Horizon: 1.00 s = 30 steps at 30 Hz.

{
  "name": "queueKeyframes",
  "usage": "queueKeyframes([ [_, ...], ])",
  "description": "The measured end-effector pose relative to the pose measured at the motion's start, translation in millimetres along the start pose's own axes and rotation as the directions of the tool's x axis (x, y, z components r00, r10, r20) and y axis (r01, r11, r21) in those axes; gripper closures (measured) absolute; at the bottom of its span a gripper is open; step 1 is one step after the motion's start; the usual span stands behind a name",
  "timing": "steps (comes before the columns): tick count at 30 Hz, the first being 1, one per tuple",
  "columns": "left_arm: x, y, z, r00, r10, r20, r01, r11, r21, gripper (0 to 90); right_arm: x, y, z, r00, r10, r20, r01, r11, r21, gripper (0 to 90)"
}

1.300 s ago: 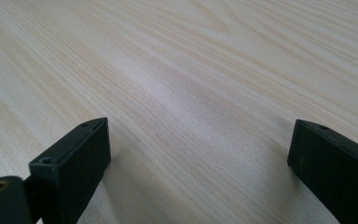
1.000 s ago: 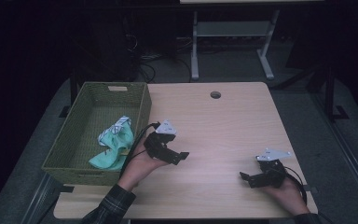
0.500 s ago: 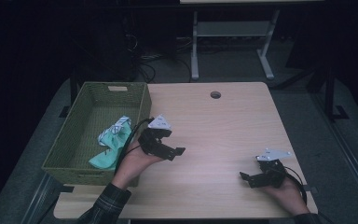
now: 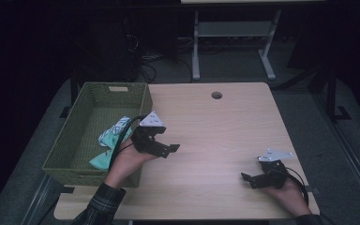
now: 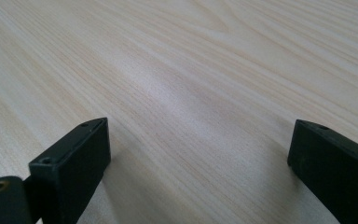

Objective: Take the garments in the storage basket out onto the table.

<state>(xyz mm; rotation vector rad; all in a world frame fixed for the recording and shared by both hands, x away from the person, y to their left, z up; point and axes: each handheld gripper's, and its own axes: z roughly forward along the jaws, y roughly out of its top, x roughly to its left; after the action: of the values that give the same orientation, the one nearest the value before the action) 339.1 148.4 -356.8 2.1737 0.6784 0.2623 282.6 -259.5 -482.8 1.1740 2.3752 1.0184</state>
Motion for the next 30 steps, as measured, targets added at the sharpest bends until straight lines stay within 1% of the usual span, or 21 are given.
queueKeyframes([
  [2, 0.9, -0.5, -1.0, 1.0000, -0.003, -0.003, 0.003, 1.0000, -0.005, 14.8, 0.0, 0.0, 0.0, 1.0000, 0.000, 0.000, 0.000, 1.000, 0.000, 5.3],
  [3, 1.4, -1.1, -2.0, 0.9999, -0.011, -0.005, 0.011, 0.9999, -0.003, 14.8, 0.0, 0.0, 0.0, 1.0000, 0.000, 0.000, 0.000, 1.000, 0.000, 5.3],
  [4, 2.9, -1.5, -3.6, 1.0000, -0.005, -0.008, 0.005, 1.0000, 0.002, 14.8, 0.0, 0.0, 0.0, 1.0000, 0.000, 0.000, 0.000, 1.000, 0.000, 5.2],
  [5, 3.8, -2.5, -5.0, 0.9999, -0.012, -0.009, 0.012, 0.9999, 0.003, 14.8, 0.0, 0.0, 0.0, 1.0000, 0.000, 0.000, 0.000, 1.000, 0.000, 5.3],
  [6, 4.8, -3.1, -6.0, 1.0000, -0.009, -0.004, 0.009, 0.9999, 0.012, 14.8, 0.0, 0.0, 0.0, 1.0000, 0.000, 0.000, 0.000, 1.000, 0.000, 5.2],
  [10, 7.0, -4.5, -7.7, 0.9999, -0.010, -0.003, 0.010, 0.9999, 0.013, 14.0, 0.0, 0.0, 0.0, 1.0000, 0.000, 0.000, 0.000, 1.000, 0.000, 5.2],
  [11, 8.4, -5.0, -9.4, 0.9999, -0.009, -0.005, 0.009, 0.9997, 0.021, 14.0, 0.0, 0.0, 0.0, 1.0000, 0.000, 0.000, 0.000, 1.000, 0.000, 5.2],
  [14, 9.3, -5.3, -11.2, 0.9998, -0.019, -0.008, 0.020, 0.9997, 0.015, 14.0, 0.0, 0.0, 0.0, 1.0000, 0.000, 0.000, 0.000, 1.000, 0.000, 5.2],
  [21, 15.7, -8.9, -17.8, 0.9993, -0.028, -0.025, 0.028, 0.9996, 0.010, 14.3, 0.2, 0.0, 0.0, 1.0000, 0.002, -0.001, -0.002, 1.000, 0.000, 5.2],
  [24, 20.2, -11.8, -22.0, 0.9985, -0.032, -0.046, 0.032, 0.9994, 0.012, 14.5, 0.0, 0.0, 0.0, 1.0000, 0.000, 0.000, 0.000, 1.000, 0.000, 5.2],
  [26, 21.5, -12.4, -23.2, 0.9983, -0.033, -0.047, 0.034, 0.9993, 0.014, 14.4, 0.1, 0.0, 0.0, 1.0000, 0.001, 0.000, -0.001, 1.000, 0.001, 5.2],
  [28, 24.2, -14.2, -25.8, 0.9974, -0.048, -0.054, 0.048, 0.9988, 0.009, 14.5, 0.0, 0.0, 0.0, 1.0000, 0.000, 0.000, 0.000, 1.000, 0.000, 5.3],
  [30, 25.6, -14.9, -27.2, 0.9973, -0.045, -0.058, 0.046, 0.9989, 0.013, 14.5, 0.2, 0.0, 0.1, 1.0000, 0.002, -0.001, -0.002, 1.000, -0.001, 5.3],
])
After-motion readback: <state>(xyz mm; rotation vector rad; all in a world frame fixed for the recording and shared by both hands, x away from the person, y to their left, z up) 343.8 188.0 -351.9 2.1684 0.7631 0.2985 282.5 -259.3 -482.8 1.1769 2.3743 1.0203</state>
